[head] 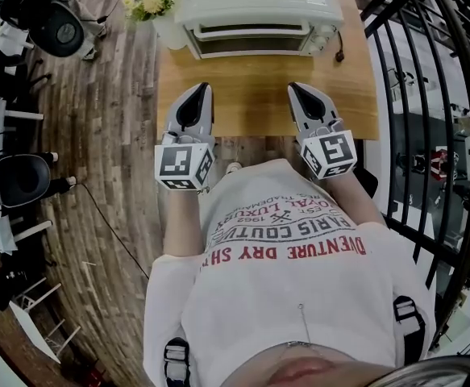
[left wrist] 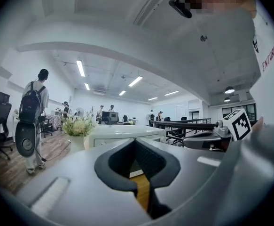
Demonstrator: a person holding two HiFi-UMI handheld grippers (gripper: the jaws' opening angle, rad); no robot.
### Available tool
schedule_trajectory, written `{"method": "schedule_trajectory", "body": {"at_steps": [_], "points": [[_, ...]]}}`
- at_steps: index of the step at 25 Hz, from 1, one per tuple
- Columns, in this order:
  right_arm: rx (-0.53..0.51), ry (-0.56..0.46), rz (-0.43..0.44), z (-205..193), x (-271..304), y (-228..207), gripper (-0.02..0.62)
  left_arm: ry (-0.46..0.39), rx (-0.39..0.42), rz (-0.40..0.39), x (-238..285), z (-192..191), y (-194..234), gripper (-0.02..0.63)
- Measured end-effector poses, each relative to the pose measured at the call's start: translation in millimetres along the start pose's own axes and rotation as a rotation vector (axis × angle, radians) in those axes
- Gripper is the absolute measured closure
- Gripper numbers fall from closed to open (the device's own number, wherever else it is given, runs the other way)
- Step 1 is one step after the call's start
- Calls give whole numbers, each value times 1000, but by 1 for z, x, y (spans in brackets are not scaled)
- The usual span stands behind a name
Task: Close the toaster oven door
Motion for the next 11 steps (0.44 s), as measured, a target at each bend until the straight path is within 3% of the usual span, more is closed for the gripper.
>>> {"method": "schedule_trajectory", "body": {"at_steps": [11], "points": [[-23,16,24,3,10,2,591,14,1,12,4,2,6,594]]}}
Point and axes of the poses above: the fingertips, and each gripper's own axes: x forward along the fingers, y to its left, z out of its top, the point moved 4 cm from there along -x, backward along the fingers, and after that the axes turned 8 degrees about y, right-handed, at the moved point
